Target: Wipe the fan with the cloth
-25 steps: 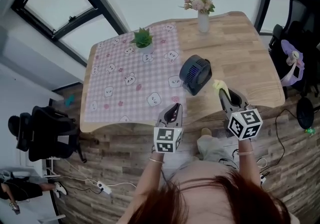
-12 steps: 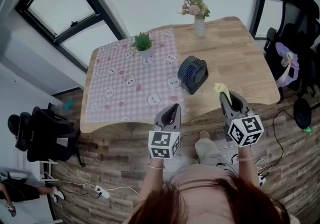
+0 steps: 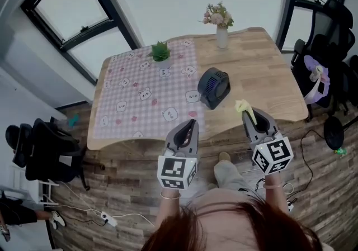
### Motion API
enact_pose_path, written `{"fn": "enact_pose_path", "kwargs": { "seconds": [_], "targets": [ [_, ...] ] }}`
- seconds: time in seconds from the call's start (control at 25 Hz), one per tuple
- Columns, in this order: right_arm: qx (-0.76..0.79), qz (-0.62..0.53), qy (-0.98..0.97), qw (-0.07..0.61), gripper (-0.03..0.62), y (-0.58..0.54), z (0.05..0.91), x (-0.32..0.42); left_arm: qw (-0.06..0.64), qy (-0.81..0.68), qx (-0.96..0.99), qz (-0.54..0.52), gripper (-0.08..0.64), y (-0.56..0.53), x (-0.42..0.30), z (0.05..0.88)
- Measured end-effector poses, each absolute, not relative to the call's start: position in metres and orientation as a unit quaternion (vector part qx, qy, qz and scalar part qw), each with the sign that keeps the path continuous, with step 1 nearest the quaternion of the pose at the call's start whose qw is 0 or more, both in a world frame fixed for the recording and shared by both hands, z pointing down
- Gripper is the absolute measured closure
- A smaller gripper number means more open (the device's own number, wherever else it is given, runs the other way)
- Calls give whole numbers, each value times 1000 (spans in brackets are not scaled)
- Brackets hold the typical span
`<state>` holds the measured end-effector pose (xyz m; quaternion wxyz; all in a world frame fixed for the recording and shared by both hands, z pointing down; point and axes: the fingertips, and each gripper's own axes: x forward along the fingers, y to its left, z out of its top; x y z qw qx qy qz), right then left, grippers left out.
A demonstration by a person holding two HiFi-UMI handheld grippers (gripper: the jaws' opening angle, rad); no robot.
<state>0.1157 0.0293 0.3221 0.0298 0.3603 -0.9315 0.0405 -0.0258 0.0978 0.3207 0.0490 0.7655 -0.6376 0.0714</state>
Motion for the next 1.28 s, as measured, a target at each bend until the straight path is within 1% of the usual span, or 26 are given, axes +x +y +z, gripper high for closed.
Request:
{"fn": "enact_pose_path", "kwargs": {
  "seconds": [0.4, 0.6, 1.28],
  "targets": [
    [357, 15, -934, 21, 545, 53, 299, 116, 30, -652, 756, 37, 543, 118, -31, 287],
    [358, 7, -934, 15, 545, 57, 293, 120, 17, -651, 758, 39, 543, 122, -24, 279],
    [353, -11, -936, 15, 546, 72, 286, 127, 18, -656, 755, 11, 543, 137, -15, 271]
  ]
}}
